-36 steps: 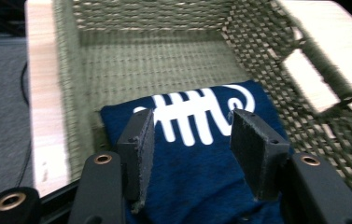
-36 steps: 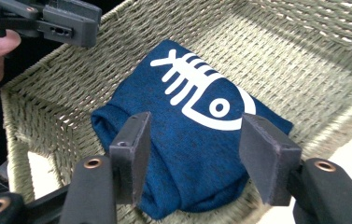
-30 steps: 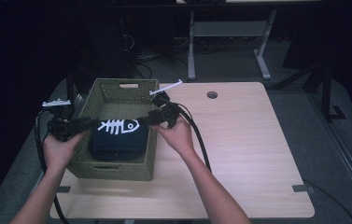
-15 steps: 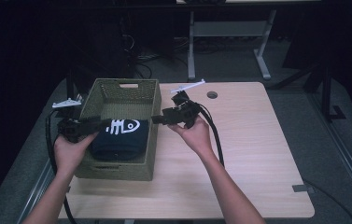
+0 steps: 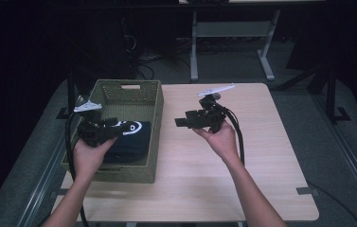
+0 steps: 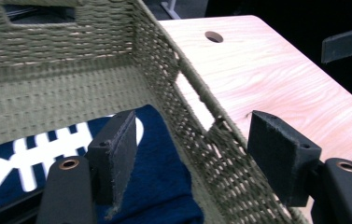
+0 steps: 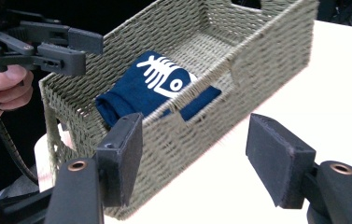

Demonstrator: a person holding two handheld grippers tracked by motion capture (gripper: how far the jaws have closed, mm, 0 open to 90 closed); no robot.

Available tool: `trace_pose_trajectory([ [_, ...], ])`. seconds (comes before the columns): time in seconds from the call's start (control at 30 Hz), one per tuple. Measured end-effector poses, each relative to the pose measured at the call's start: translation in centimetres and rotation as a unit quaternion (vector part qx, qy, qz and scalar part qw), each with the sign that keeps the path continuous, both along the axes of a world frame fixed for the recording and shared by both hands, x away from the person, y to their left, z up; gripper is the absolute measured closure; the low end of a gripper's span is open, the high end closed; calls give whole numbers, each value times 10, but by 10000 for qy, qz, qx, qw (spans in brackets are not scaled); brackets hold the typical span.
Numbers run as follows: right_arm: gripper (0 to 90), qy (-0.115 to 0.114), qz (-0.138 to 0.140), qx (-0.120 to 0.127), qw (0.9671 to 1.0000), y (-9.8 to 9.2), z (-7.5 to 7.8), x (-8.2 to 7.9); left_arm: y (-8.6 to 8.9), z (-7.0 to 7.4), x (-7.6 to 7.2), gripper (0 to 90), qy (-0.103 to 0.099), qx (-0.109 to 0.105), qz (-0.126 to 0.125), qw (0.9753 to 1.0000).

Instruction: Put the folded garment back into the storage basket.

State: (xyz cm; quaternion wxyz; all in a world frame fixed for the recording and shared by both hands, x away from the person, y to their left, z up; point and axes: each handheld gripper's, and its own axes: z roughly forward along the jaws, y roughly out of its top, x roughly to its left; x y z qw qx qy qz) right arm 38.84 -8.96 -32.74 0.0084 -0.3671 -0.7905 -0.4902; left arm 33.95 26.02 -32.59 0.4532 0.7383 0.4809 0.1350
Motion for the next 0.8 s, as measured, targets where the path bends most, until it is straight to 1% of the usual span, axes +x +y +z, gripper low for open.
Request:
trace_pose_trajectory([
  [0.03, 360, 0, 0, 0, 10000, 0, 0, 0, 0, 0, 0, 305, 0, 0, 0, 10000],
  [0.07, 356, -21, -48, -13, 10000, -8, 0, -2, -6, 0, -1, 296, -14, -27, -47, 10000],
  [0.1, 356, -21, -48, -13, 10000, -8, 0, -2, -6, 0, -1, 291, -14, -27, -47, 10000],
  [0.13, 353, -37, -114, 1, 9999, -17, 1, -4, -9, 0, -2, 284, -23, -4, -83, 10000],
  [0.17, 353, -37, -114, 1, 9999, -17, 1, -4, -12, 0, -3, 284, -49, -1, -92, 9999],
  [0.2, 351, -69, -179, -1, 9998, -27, 1, -7, -18, 1, -5, 275, -70, -3, -144, 9999],
  [0.3, 347, -57, -286, 12, 9996, -37, 1, -10, -27, 1, -8, 266, -120, -18, -244, 9996],
  [0.4, 342, -82, -375, -31, 9993, -49, 1, -14, -38, 2, -12, 262, -224, 3, -371, 9991],
  [0.47, 336, -100, -442, -55, 9990, -56, 1, -16, -46, 2, -15, 262, -280, 80, -429, 9987],
  [0.5, 333, -95, -472, -69, 9988, -59, 0, -16, -46, 2, -15, 262, -280, 80, -429, 9987],
  [0.53, 333, -95, -515, -81, 9986, -63, 0, -18, -52, 0, -16, 262, -243, 35, -480, 9985],
  [0.6, 332, -95, -573, -92, 9983, -70, -1, -21, -59, -2, -18, 262, -267, 76, -527, 9982],
  [0.67, 330, -105, -635, -104, 9979, -77, -3, -24, -66, -3, -21, 262, -272, 54, -576, 9980],
  [0.7, 329, -106, -656, -108, 9977, -81, -4, -26, -66, -3, -21, 261, -272, 54, -576, 9980],
  [0.73, 328, -101, -687, -97, 9975, -85, -5, -28, -73, -4, -25, 259, -319, 46, -645, 9974],
  [0.77, 328, -101, -687, -97, 9975, -85, -5, -28, -73, -4, -25, 259, -319, 46, -645, 9974],
  [0.8, 328, -101, -731, -97, 9972, -89, -6, -30, -78, -5, -27, 259, -333, 8, -686, 9971],
])
